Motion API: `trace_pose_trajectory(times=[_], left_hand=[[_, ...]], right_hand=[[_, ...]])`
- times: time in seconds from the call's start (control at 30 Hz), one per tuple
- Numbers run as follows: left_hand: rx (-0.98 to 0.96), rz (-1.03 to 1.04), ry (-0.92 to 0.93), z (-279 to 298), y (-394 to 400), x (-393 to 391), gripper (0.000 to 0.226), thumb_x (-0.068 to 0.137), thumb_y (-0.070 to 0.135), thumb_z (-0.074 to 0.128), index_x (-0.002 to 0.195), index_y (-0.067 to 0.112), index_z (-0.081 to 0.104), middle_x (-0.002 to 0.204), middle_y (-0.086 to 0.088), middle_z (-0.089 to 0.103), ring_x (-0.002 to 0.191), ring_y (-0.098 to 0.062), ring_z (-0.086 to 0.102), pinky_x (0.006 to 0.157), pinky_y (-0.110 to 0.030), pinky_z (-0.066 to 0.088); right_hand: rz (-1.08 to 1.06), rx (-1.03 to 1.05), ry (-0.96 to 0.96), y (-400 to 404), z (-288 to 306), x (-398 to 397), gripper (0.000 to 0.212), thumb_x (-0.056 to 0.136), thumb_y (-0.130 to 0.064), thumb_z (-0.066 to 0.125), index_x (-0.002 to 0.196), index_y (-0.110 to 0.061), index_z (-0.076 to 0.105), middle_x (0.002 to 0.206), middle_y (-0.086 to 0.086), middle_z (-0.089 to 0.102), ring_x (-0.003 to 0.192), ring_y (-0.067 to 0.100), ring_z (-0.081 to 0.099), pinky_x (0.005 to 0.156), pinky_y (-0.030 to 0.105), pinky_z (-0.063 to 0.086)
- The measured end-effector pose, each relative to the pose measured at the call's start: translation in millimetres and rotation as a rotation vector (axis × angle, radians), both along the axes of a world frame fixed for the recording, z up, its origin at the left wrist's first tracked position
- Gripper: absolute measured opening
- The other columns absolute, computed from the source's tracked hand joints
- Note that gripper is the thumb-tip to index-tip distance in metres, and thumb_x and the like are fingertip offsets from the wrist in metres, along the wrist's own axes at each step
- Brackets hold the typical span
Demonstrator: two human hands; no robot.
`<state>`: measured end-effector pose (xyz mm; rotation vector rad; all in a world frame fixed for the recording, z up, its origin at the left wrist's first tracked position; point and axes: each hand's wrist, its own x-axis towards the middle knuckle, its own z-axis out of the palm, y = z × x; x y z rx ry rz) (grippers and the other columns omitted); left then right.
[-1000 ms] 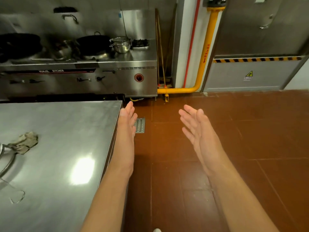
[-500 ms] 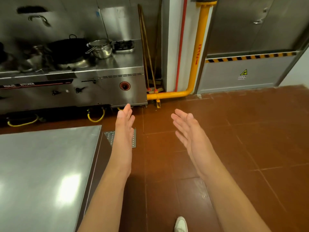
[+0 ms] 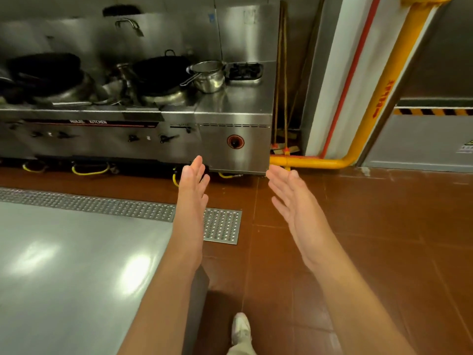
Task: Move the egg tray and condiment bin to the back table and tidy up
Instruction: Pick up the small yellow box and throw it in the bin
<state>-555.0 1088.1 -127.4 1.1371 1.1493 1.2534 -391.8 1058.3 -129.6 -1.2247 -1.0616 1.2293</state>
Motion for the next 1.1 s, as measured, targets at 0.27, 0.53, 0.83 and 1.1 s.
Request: trace_pose_trajectory(times=[0.27, 0.53, 0.83, 1.1], left_hand=[[0.002, -0.084, -0.075, -4.7, 141.9, 5.6, 0.064, 0.099, 0.061, 0.017, 0.154, 0.029, 0.028, 0.158, 0.009, 0.033, 0.141, -0.005, 0.034, 0.122, -0.040, 0.019], [-0.002, -0.071, -0.048, -9.9, 260.7, 15.2, 0.076, 0.085, 0.066, 0.023, 0.153, 0.032, 0.029, 0.156, 0.013, 0.035, 0.139, 0.000, 0.035, 0.121, -0.038, 0.020], [-0.006, 0.221, 0.008, -6.2, 370.8, -5.6, 0.073, 0.086, 0.069, 0.023, 0.151, 0.037, 0.032, 0.154, 0.017, 0.037, 0.137, 0.003, 0.036, 0.121, -0.038, 0.020], [-0.037, 0.517, 0.041, -14.1, 404.9, -74.4, 0.085, 0.074, 0.084, 0.031, 0.149, 0.044, 0.033, 0.154, 0.022, 0.036, 0.139, 0.004, 0.034, 0.121, -0.042, 0.017]], right_hand=[[-0.042, 0.044, -0.033, 128.1, 10.3, -0.6, 0.068, 0.075, -0.071, 0.033, 0.136, -0.042, 0.046, 0.144, -0.020, 0.050, 0.133, -0.005, 0.043, 0.116, 0.027, 0.031], [-0.036, 0.023, -0.032, 246.7, 5.2, 6.8, 0.063, 0.076, -0.072, 0.033, 0.133, -0.046, 0.046, 0.145, -0.021, 0.048, 0.133, -0.005, 0.042, 0.116, 0.028, 0.030], [0.225, 0.017, 0.017, 401.5, 4.9, -7.9, 0.041, 0.101, -0.050, 0.026, 0.136, -0.041, 0.043, 0.148, -0.016, 0.047, 0.137, -0.002, 0.040, 0.118, 0.028, 0.029], [0.570, -0.022, 0.074, 494.8, -6.6, -86.3, 0.056, 0.080, -0.077, 0.041, 0.129, -0.051, 0.052, 0.144, -0.022, 0.051, 0.133, -0.004, 0.044, 0.118, 0.035, 0.030]])
